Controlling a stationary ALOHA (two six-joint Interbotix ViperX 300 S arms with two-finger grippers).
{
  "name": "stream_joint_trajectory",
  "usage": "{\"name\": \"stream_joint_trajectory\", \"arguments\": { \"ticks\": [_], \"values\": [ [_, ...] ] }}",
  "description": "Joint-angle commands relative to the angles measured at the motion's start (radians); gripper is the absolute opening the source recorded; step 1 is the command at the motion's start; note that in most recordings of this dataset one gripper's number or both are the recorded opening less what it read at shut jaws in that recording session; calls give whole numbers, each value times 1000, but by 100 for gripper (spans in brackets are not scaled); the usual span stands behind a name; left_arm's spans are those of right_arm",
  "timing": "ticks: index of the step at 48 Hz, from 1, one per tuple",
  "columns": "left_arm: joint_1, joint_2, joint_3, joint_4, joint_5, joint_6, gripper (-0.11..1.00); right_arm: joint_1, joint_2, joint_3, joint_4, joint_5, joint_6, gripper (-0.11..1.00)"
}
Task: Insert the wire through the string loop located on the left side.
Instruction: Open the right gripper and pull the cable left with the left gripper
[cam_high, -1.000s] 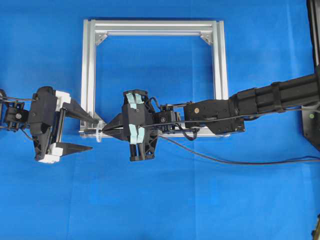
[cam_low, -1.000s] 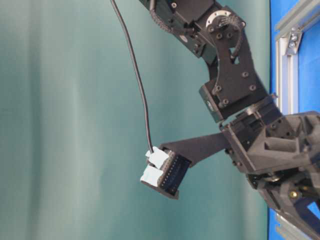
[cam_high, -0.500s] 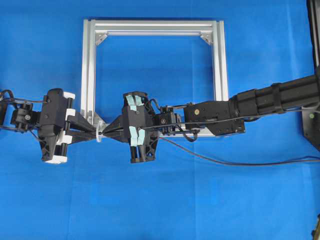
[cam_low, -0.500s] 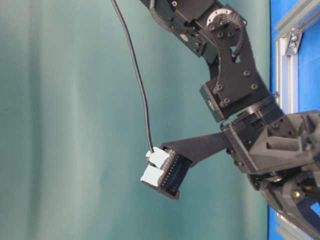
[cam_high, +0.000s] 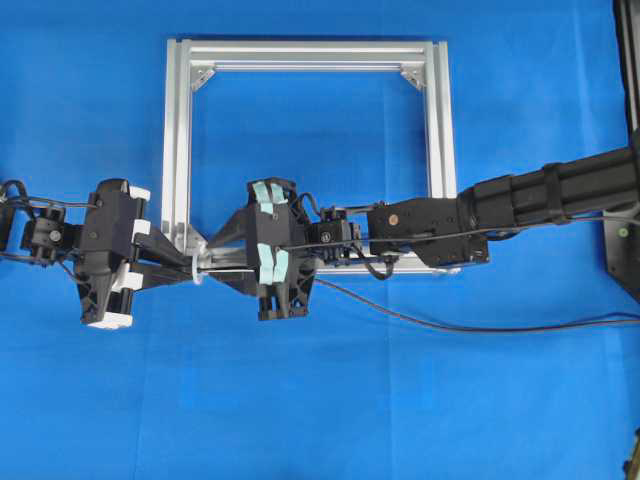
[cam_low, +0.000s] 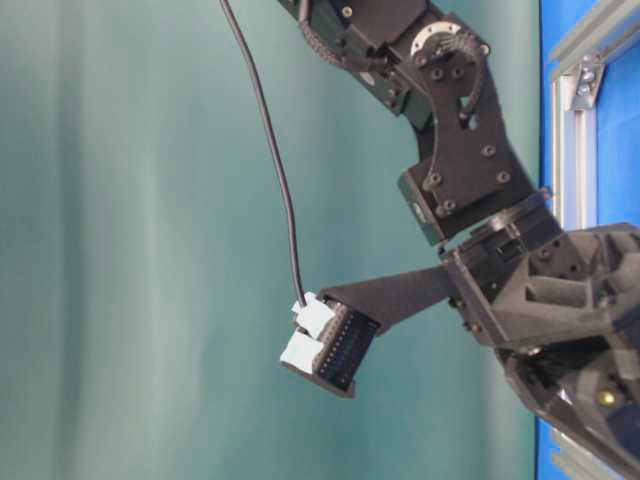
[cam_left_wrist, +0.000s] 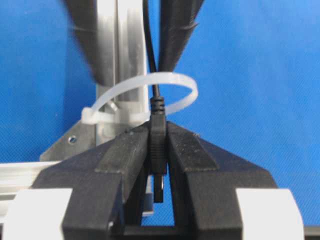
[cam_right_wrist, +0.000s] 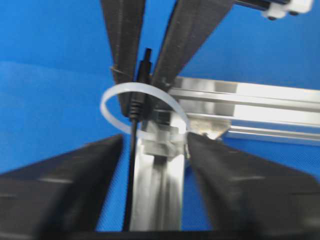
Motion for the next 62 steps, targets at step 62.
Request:
{"name": "stream_joint_trajectory", "arguments": {
  "ticks": [62],
  "values": [
    [-2, -785, 218, 15, 509, -9, 7, 9, -32, -2, 5, 3, 0, 93]
  ]
}}
